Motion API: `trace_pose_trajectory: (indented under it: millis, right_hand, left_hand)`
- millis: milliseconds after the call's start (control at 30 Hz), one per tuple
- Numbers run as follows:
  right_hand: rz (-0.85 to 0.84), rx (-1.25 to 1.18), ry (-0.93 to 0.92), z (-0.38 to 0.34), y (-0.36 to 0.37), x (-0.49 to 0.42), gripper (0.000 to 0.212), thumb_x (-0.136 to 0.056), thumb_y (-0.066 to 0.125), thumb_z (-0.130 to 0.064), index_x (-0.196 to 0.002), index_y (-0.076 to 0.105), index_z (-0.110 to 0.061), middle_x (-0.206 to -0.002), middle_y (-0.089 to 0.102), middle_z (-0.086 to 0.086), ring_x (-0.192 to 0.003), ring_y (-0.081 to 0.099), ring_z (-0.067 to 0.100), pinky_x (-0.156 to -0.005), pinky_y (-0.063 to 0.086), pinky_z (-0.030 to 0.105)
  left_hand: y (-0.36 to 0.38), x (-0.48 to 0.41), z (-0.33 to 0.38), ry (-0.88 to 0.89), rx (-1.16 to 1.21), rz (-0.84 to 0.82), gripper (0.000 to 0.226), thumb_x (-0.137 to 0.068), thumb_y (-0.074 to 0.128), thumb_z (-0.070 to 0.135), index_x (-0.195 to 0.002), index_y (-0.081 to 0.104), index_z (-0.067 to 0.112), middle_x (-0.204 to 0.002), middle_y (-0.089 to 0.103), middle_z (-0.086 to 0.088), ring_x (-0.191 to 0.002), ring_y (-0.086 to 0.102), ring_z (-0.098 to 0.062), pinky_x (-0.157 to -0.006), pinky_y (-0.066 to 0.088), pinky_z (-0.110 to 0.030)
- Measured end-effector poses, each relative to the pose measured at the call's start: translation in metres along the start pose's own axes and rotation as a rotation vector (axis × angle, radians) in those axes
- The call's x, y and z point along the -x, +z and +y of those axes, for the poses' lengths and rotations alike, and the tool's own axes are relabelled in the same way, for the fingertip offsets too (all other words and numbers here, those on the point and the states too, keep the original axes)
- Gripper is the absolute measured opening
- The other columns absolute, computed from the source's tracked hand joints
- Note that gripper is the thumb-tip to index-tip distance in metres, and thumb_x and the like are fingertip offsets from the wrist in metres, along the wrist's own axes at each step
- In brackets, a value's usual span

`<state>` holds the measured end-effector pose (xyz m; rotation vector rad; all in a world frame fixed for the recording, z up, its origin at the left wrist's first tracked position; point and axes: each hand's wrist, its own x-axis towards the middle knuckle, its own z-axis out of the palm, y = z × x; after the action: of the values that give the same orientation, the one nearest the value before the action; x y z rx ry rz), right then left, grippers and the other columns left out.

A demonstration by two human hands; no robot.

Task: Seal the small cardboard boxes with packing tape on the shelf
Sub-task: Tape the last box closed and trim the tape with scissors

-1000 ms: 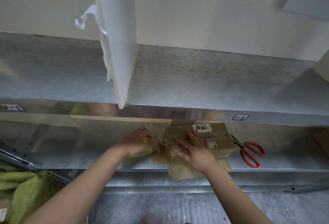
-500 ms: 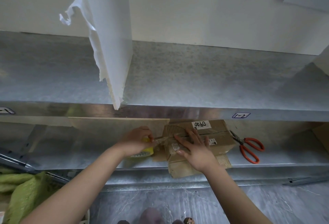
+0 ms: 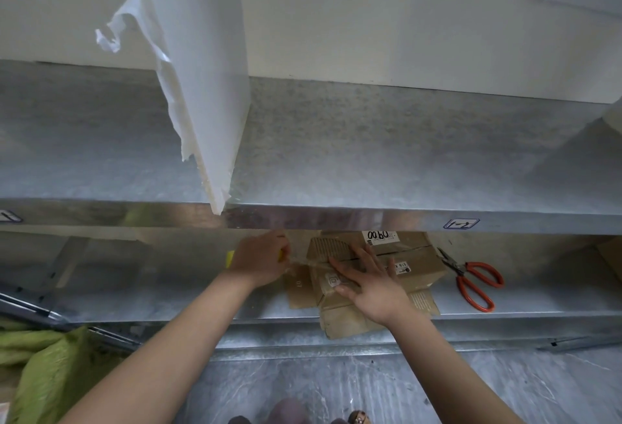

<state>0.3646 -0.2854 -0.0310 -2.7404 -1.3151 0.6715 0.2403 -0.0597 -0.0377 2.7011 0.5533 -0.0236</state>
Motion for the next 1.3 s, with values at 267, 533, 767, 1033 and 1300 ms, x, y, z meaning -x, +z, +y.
trace_pose_trajectory:
  millis: [267, 533, 767, 1033, 1300]
  right_hand:
    - [0.104, -0.04, -0.045, -0.014, -0.009, 0.002, 0.057, -0.093, 0.046, -0.059, -0.144, 0.02, -0.061, -0.161, 0.011, -0.012, -0.151, -0.005, 0.023, -0.115, -0.001, 0.067]
    - [0.526, -0.152, -0.015, 0.014, 0.003, 0.039, 0.044, -0.097, 0.042, -0.05, -0.137, 0.054, -0.036, -0.151, 0.043, 0.003, -0.148, 0.02, 0.031, -0.12, 0.011, 0.056]
    - [0.808, -0.175, 0.214, 0.136, 0.027, 0.063, 0.042, -0.087, 0.047, -0.012, -0.126, 0.062, -0.005, -0.124, 0.059, 0.023, -0.12, 0.049, 0.043, -0.095, 0.046, 0.057]
    - [0.445, -0.184, 0.441, 0.24, 0.031, 0.036, 0.047, -0.094, 0.061, -0.029, -0.137, 0.051, -0.013, -0.142, 0.048, 0.014, -0.132, 0.042, 0.036, -0.106, 0.036, 0.049]
    - [0.24, -0.002, 0.593, 0.256, 0.022, 0.029, 0.053, -0.094, 0.036, -0.063, -0.12, 0.058, -0.022, -0.109, 0.066, 0.005, -0.098, 0.063, 0.026, -0.083, 0.044, 0.033]
  left_hand:
    - [-0.008, 0.015, -0.008, -0.08, 0.224, -0.148, 0.011, -0.082, 0.063, 0.048, -0.081, 0.059, 0.037, -0.095, 0.054, 0.022, -0.089, 0.053, -0.003, -0.07, 0.037, -0.02]
    - [-0.018, 0.023, -0.002, -0.097, 0.267, -0.144, 0.009, -0.084, 0.063, 0.045, -0.082, 0.057, 0.038, -0.097, 0.053, 0.021, -0.09, 0.052, -0.002, -0.07, 0.037, -0.018]
    - [-0.015, 0.022, 0.006, -0.149, 0.278, -0.156, 0.02, -0.075, 0.063, 0.058, -0.08, 0.06, 0.039, -0.093, 0.055, 0.022, -0.086, 0.053, 0.0, -0.068, 0.038, -0.019]
    - [-0.008, 0.023, 0.018, -0.258, 0.276, -0.149, 0.014, -0.078, 0.072, 0.045, -0.08, 0.062, 0.035, -0.095, 0.057, 0.018, -0.089, 0.054, -0.005, -0.074, 0.039, -0.022]
    - [-0.011, 0.026, 0.033, -0.373, 0.301, -0.074, 0.011, -0.079, 0.073, 0.039, -0.082, 0.065, 0.032, -0.096, 0.06, 0.016, -0.089, 0.055, -0.004, -0.075, 0.042, -0.022]
